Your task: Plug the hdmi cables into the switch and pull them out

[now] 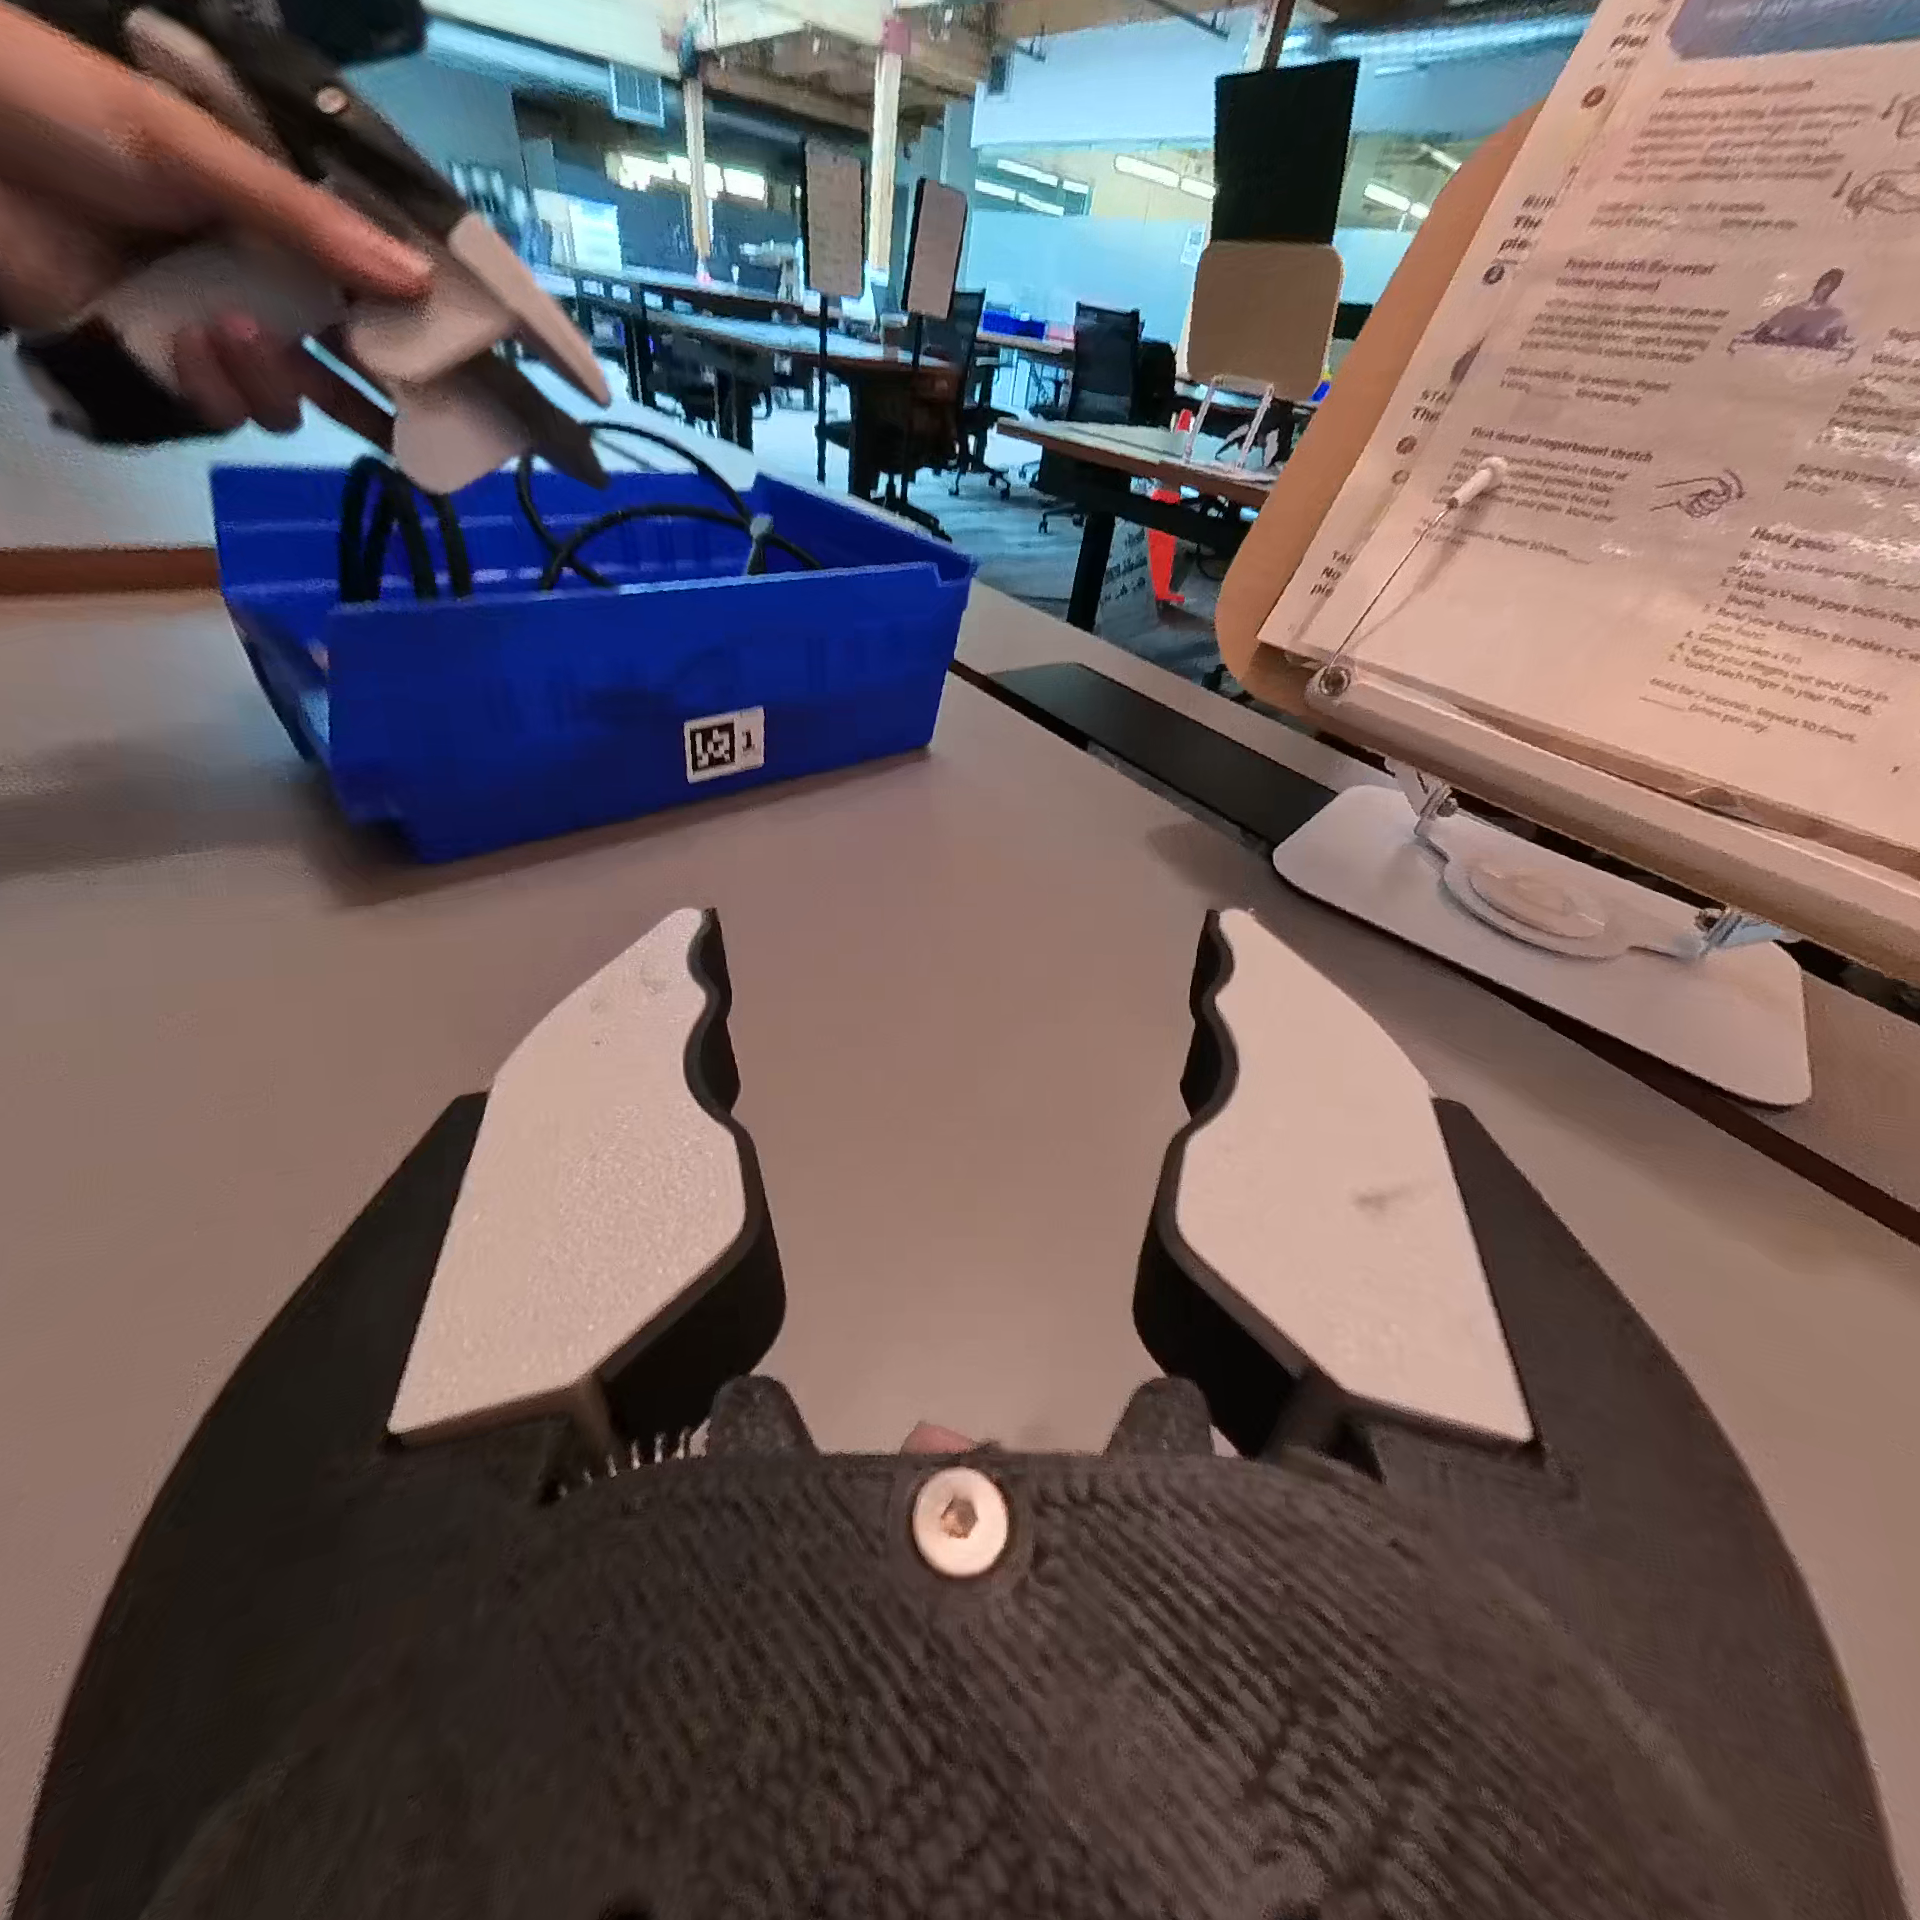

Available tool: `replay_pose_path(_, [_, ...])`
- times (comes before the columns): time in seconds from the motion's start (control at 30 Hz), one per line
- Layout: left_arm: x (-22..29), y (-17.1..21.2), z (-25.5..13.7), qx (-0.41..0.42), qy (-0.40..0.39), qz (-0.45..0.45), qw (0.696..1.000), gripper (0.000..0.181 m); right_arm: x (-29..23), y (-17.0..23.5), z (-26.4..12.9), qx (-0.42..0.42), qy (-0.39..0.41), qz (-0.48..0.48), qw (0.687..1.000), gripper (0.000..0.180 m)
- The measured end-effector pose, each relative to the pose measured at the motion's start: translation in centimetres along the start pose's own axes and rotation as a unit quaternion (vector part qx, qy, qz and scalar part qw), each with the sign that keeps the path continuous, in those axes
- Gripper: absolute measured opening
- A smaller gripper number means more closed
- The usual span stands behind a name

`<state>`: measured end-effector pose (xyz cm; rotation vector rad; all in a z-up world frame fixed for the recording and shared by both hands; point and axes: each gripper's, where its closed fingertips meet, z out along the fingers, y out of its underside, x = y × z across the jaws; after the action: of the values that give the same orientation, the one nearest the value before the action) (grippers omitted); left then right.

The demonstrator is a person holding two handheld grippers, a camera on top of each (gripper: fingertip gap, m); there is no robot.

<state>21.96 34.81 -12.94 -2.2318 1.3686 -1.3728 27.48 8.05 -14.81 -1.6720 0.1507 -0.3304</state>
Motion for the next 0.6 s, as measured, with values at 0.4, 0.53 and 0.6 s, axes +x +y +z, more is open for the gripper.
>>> replay_pose_path(0.4, [-4.6,-3.2,1.0,-0.102,-0.162,0.025,0.981,0.059,-0.6,1.3,0.0,-0.028,-0.016,-0.032,0.999,0.087])
replay_pose_path(0.53, [-6.0,-0.3,2.6,-0.183,-0.142,-0.048,0.972,0.064,-0.1,1.7,-0.2,-0.034,-0.008,-0.032,0.999,0.087])
replay_pose_path(0.6, [-7.2,0.8,2.8,-0.203,-0.153,-0.058,0.965,0.064,0.1,1.9,-0.2,-0.038,-0.005,-0.033,0.999,0.087])
